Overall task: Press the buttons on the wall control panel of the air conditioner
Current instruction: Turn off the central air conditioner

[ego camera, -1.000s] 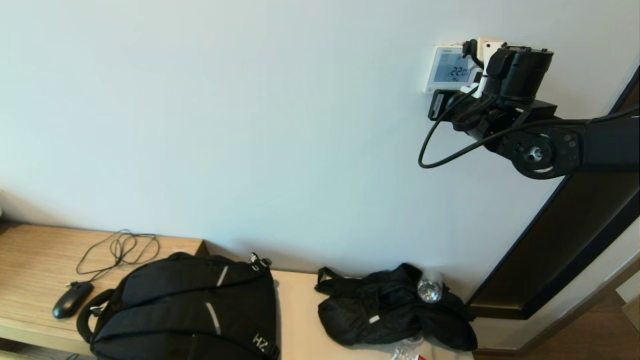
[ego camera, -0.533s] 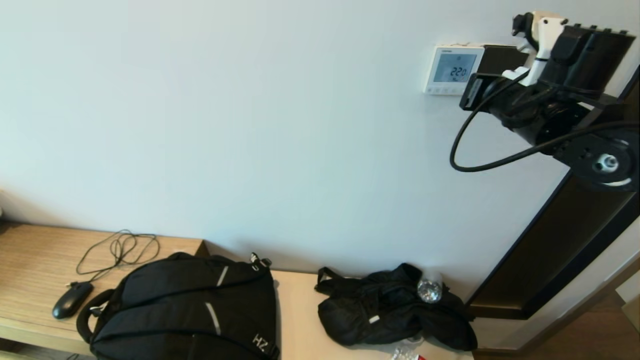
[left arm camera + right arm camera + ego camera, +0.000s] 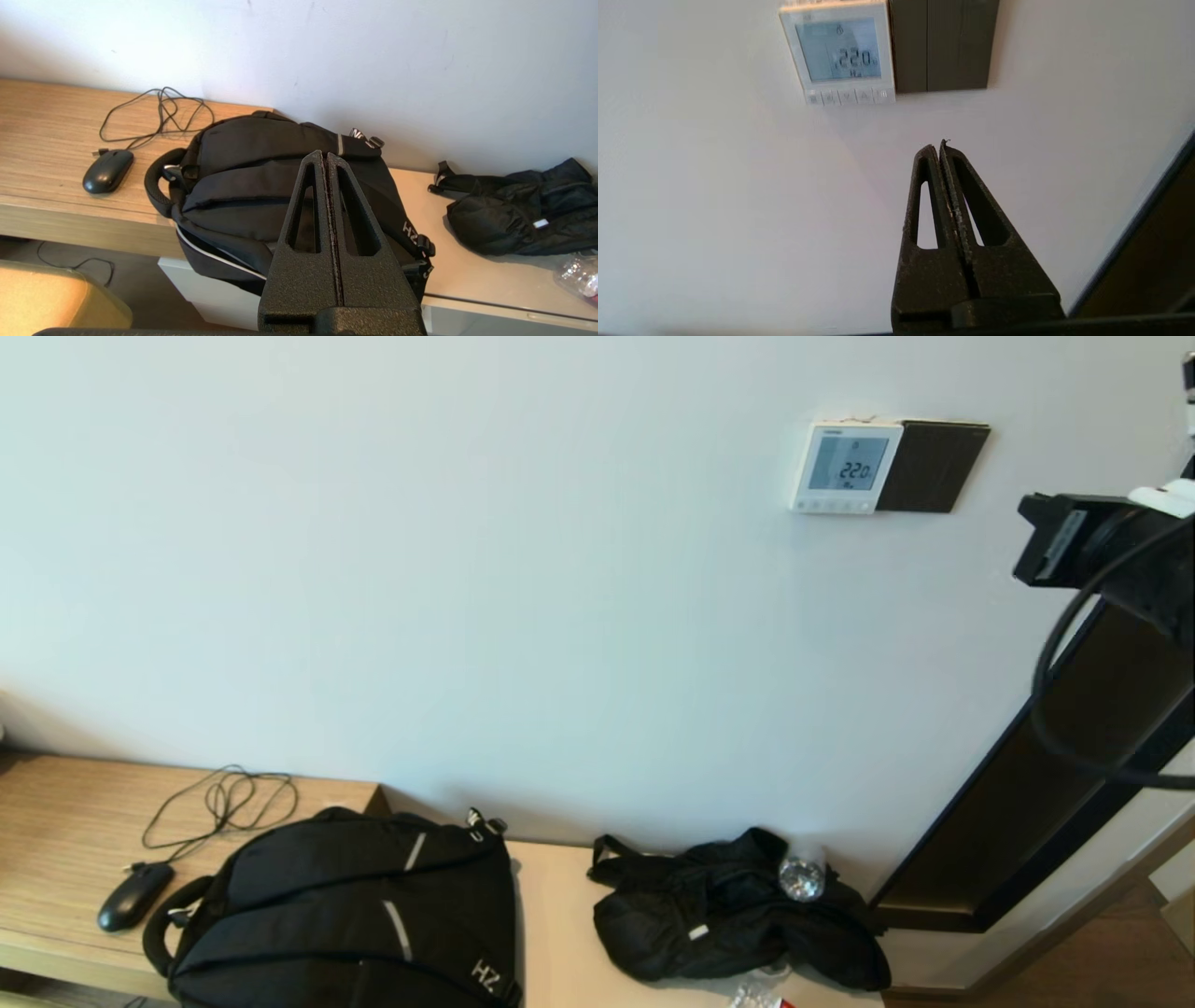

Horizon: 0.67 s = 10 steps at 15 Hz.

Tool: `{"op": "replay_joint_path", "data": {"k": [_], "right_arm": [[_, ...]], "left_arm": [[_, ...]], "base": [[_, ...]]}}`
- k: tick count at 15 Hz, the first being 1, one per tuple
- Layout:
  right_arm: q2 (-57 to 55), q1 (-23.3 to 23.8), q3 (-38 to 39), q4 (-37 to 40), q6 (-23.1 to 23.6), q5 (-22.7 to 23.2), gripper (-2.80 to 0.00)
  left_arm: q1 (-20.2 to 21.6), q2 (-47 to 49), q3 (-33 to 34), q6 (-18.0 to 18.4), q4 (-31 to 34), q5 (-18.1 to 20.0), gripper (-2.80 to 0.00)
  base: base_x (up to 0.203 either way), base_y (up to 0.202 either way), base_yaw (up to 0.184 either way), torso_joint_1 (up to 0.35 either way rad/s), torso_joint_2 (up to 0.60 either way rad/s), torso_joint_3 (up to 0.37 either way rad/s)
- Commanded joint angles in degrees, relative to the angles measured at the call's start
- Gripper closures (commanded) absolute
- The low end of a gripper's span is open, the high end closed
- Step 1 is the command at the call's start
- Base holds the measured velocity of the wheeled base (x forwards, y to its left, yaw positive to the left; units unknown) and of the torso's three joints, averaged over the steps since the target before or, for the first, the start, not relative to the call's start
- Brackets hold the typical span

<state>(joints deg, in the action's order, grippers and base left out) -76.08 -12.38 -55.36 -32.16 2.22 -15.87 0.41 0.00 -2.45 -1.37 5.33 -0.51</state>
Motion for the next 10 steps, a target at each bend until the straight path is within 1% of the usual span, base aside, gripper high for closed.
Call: {"op": "replay_joint_path", "data": {"k": [1, 4, 6, 8, 10], "right_arm": [[11.85, 1.14, 7.26, 3.94, -0.02, 1.40, 0.00], [21.68, 3.19, 19.72, 7.03, -0.02, 3.30, 0.00], [29.37, 5.02, 28.86, 8.82, -0.07, 6.19, 0.00], [36.67, 7.14, 37.02, 11.05, 0.02, 8.11, 0.00], [43.61, 8.97, 43.04, 12.22, 0.27, 9.40, 0.00]], "left_arm": [[0.02, 0.00, -0.01, -0.04, 0.03, -0.02, 0.00], [0.02, 0.00, -0.01, -0.04, 0.03, -0.02, 0.00], [0.02, 0.00, -0.01, -0.04, 0.03, -0.02, 0.00], [0.02, 0.00, -0.01, -0.04, 0.03, -0.02, 0.00], [0.02, 0.00, -0.01, -0.04, 0.03, -0.02, 0.00]], "base": [[0.000, 0.000, 0.000, 0.000, 0.00, 0.000], [0.000, 0.000, 0.000, 0.000, 0.00, 0.000], [0.000, 0.000, 0.000, 0.000, 0.00, 0.000], [0.000, 0.000, 0.000, 0.000, 0.00, 0.000], [0.000, 0.000, 0.000, 0.000, 0.00, 0.000]]}}
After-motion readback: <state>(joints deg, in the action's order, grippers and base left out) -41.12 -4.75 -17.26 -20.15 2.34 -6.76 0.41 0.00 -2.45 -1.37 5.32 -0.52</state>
